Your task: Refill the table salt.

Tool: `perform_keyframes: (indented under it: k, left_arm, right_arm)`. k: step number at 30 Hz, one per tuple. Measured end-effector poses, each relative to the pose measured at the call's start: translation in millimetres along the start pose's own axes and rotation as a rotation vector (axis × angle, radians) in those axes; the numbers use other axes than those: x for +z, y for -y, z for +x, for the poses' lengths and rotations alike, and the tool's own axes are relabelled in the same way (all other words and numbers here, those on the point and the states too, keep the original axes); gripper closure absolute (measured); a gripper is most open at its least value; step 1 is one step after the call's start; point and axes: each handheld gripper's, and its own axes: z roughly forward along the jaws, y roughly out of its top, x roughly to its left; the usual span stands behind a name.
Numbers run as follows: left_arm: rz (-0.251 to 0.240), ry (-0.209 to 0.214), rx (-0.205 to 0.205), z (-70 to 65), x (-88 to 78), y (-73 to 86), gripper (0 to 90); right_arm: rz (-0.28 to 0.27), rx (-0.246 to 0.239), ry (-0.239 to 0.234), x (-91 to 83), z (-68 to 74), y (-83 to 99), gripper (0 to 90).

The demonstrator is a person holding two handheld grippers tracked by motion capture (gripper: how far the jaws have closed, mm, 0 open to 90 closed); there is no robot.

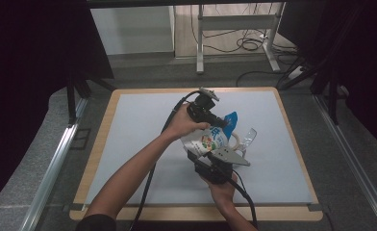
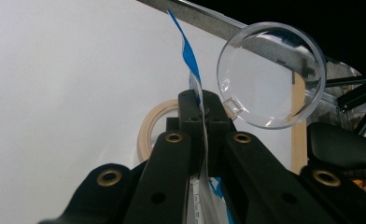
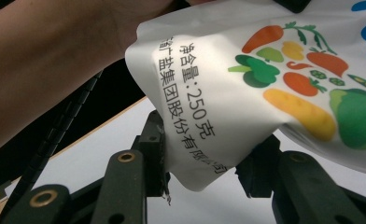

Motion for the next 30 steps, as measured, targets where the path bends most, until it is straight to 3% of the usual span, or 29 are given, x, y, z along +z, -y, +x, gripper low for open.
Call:
perform_keyframes:
  k: [30]
  left_arm:
    - [0.015,-0.001,0.000,2.1,1.8,0.0,90.0]
  right_arm:
    - [-0.012,0.001,0.008,3.0,1.1,0.8,60.1]
